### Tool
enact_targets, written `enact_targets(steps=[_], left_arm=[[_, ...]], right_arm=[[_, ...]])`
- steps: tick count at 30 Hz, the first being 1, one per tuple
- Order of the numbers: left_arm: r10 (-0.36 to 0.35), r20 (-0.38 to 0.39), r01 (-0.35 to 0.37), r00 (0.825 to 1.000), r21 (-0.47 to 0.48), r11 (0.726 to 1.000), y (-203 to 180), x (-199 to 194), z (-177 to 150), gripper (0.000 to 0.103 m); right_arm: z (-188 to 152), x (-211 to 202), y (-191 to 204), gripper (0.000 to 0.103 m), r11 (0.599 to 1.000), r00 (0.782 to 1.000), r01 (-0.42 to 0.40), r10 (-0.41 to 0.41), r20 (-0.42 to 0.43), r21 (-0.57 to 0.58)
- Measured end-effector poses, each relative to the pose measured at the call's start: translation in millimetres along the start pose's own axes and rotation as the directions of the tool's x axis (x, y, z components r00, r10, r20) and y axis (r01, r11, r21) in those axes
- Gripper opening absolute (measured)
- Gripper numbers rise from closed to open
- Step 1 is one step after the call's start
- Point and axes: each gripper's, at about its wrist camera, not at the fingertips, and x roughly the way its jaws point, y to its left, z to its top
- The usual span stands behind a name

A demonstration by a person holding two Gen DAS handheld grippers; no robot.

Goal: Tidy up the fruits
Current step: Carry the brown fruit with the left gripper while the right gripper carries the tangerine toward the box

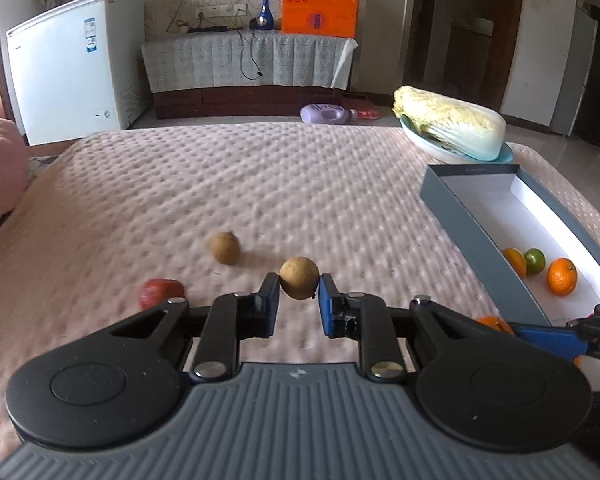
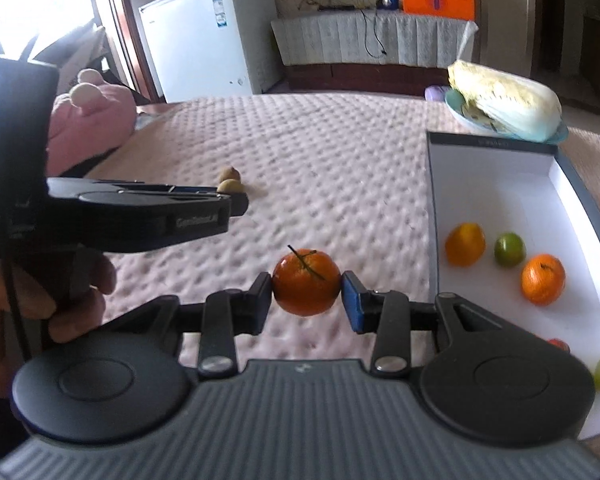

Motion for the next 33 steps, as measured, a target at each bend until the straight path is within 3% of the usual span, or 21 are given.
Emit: enact_targets(steps=[12,33], left_arm=[[0.008,0.021,-0.008,1.0,-0.029,1.0,22.2,-17.6,2.8,0.025],[-0.027,0.037,0.027,0.999,0.01,1.0,-11.8,-18.1,6.8,0.025]], right_arm=[[6.5,-3.8,-4.2,0.041,0.999,0.999,-0.016,0.014,0.053,0.037],[10.7,-28.2,-16.8,0.041,0.998,0.993,-0.023,0.016,0.121,0.052]])
